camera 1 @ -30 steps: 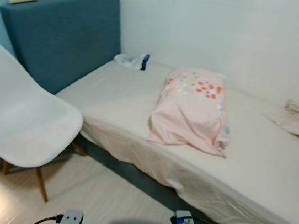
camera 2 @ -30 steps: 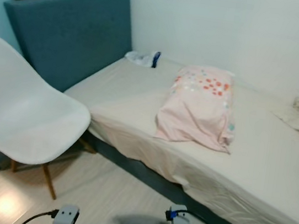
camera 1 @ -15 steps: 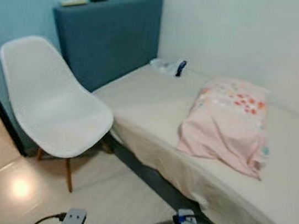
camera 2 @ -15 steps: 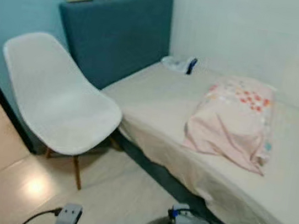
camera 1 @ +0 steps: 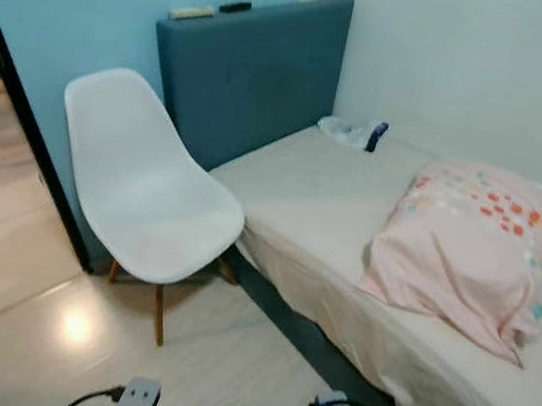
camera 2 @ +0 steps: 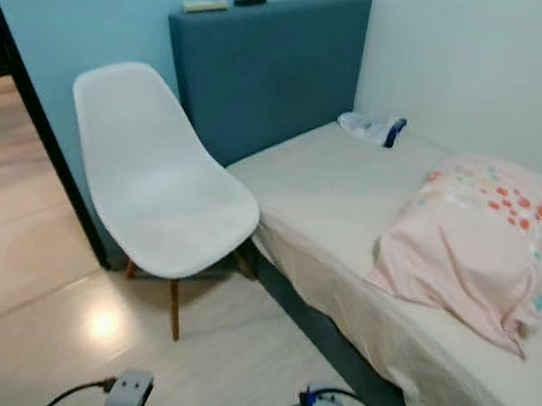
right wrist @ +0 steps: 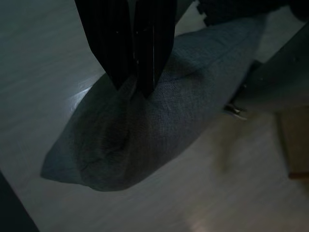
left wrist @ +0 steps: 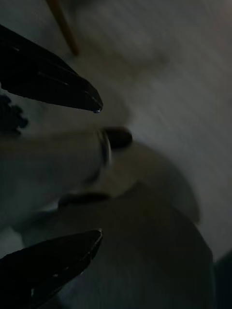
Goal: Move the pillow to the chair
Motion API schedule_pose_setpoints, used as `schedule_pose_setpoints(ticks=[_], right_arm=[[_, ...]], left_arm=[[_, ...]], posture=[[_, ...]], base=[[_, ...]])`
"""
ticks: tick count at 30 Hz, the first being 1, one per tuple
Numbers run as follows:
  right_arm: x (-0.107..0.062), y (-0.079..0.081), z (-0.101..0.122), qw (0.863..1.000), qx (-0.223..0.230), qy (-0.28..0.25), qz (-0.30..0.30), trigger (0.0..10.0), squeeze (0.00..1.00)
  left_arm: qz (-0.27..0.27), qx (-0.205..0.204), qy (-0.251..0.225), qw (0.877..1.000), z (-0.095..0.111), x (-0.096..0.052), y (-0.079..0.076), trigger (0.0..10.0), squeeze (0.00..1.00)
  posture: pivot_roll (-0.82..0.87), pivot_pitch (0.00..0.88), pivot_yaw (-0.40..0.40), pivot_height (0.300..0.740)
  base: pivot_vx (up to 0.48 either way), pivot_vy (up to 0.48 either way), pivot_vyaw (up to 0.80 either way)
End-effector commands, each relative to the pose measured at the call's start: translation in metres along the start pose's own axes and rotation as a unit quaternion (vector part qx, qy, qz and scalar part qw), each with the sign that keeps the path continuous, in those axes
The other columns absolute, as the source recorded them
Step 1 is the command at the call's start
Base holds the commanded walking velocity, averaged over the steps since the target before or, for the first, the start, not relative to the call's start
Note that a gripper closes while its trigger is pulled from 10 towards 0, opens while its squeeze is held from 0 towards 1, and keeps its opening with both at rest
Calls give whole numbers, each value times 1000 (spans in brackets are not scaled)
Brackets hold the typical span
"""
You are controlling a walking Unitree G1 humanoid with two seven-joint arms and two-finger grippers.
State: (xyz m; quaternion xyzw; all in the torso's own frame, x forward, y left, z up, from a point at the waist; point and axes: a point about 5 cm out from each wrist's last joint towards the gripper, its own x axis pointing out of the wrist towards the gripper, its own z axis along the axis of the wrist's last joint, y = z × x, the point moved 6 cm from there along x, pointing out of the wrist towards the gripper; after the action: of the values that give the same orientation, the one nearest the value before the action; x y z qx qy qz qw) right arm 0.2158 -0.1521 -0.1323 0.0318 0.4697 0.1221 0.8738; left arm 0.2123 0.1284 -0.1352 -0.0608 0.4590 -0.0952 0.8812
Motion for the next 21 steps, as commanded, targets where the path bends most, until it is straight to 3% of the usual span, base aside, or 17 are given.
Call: schedule_pose_setpoints(ticks=[1, 10, 21], right_arm=[[2, 5, 6, 1000, -7, -9, 5, 10000, 0], [0, -2, -2, 1000, -16, 1, -19, 10000, 0], [-6, -29, -8, 994, -53, 17, -92, 10000, 0]], left_arm=[[9, 11, 12, 1000, -8, -2, 5, 10000, 0], [27, 28, 20, 999, -13, -4, 11, 10000, 0], [37, 41, 17, 998, -12, -4, 13, 10000, 0]], posture=[[16, 0, 4, 740], [17, 0, 13, 740], [20, 0, 10, 740]], base=[[0, 0, 600], [0, 0, 634], [0, 0, 653]])
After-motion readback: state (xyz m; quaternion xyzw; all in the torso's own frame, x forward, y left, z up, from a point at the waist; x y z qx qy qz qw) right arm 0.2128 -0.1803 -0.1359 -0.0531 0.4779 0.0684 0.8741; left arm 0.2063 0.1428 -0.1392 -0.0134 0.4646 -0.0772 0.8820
